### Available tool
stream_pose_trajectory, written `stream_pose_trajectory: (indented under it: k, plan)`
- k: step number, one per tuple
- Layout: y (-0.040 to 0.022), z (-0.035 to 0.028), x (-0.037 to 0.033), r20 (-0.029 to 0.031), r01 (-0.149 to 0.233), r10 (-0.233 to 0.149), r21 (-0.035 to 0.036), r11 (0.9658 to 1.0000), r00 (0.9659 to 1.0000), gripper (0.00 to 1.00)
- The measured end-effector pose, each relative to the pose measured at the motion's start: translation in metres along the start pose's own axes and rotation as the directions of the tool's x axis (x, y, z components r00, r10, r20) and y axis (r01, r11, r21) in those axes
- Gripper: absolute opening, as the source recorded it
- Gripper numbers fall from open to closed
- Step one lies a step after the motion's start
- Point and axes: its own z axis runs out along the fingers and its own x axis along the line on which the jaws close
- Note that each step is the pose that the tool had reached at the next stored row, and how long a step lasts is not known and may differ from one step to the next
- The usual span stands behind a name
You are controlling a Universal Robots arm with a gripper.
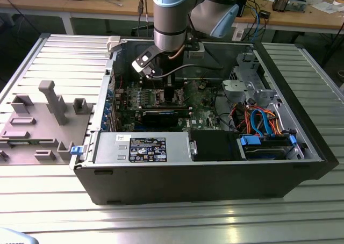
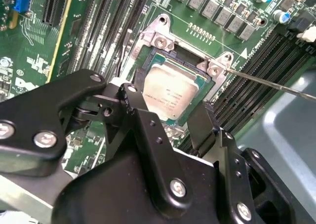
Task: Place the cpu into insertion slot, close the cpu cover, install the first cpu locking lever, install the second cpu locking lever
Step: 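Place the cpu into insertion slot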
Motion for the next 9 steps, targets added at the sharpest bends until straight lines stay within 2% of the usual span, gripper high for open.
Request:
stream_pose_trajectory:
  k: [5, 9]
  plan:
    - [0.0048, -0.0093, 0.0023, 0.0001, 0.001, -0.001, 0.0015, 1.0000, 1.0000, 0.60]
    - [0.0060, -0.0192, 0.0025, 0.0008, 0.007, -0.007, 0.0018, 1.0000, 1.0000, 0.35]
